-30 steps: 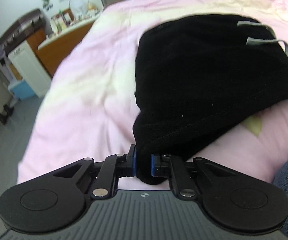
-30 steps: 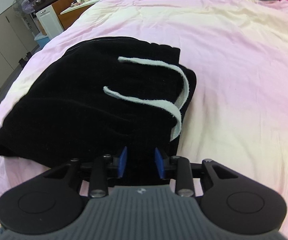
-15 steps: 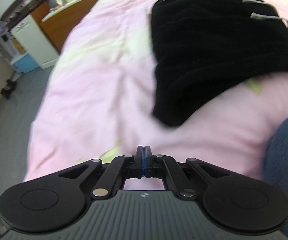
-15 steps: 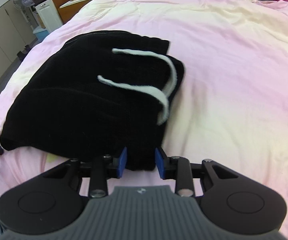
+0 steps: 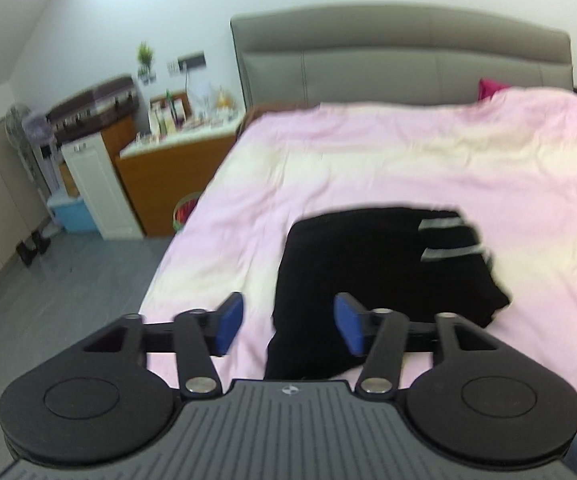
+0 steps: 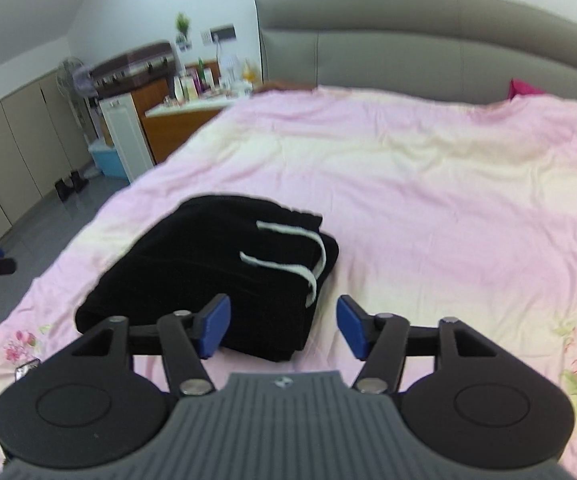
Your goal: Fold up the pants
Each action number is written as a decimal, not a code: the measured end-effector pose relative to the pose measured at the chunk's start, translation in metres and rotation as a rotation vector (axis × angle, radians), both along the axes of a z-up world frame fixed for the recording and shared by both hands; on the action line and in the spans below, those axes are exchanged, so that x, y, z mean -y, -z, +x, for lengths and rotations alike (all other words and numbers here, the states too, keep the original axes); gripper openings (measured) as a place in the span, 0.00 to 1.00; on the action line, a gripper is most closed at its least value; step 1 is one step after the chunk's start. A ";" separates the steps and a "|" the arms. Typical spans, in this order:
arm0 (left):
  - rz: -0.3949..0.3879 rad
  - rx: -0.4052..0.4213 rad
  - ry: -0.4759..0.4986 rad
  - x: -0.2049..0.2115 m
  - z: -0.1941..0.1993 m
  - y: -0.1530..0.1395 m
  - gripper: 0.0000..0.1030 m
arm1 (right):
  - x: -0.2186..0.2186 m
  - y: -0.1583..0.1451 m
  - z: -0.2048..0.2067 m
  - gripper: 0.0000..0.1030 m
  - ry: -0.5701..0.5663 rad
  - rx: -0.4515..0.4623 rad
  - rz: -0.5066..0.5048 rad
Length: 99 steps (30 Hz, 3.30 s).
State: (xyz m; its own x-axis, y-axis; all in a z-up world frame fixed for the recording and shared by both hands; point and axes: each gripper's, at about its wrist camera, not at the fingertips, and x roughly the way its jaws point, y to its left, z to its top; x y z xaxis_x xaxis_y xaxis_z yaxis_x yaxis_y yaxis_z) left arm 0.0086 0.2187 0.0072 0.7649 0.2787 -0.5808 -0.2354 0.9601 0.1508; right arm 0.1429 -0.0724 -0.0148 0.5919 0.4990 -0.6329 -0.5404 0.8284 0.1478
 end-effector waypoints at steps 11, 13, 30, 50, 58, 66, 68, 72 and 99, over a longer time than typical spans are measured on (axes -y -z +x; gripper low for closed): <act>0.043 0.117 -0.021 0.099 -0.028 -0.019 0.87 | 0.034 -0.049 -0.119 0.89 0.147 0.194 0.087; 0.022 0.103 -0.030 0.107 -0.031 -0.015 0.87 | 0.037 -0.048 -0.136 0.90 0.157 0.202 0.077; -0.031 -0.088 -0.021 0.142 -0.022 0.026 0.87 | 0.043 -0.007 -0.133 0.92 0.187 0.075 0.010; -0.031 -0.085 -0.019 0.139 -0.022 0.023 0.87 | 0.040 -0.009 -0.132 0.92 0.201 0.087 0.005; -0.036 -0.078 -0.020 0.141 -0.022 0.020 0.87 | 0.041 -0.012 -0.133 0.92 0.208 0.096 0.003; -0.038 -0.071 -0.021 0.141 -0.023 0.018 0.87 | 0.042 -0.014 -0.136 0.92 0.214 0.109 -0.004; -0.036 -0.069 -0.019 0.142 -0.022 0.017 0.87 | 0.042 -0.015 -0.135 0.92 0.217 0.111 -0.006; -0.034 -0.063 -0.016 0.143 -0.023 0.015 0.87 | 0.042 -0.017 -0.136 0.92 0.216 0.115 -0.009; -0.020 -0.033 -0.013 0.147 -0.029 0.009 0.86 | 0.046 -0.022 -0.141 0.93 0.224 0.131 -0.007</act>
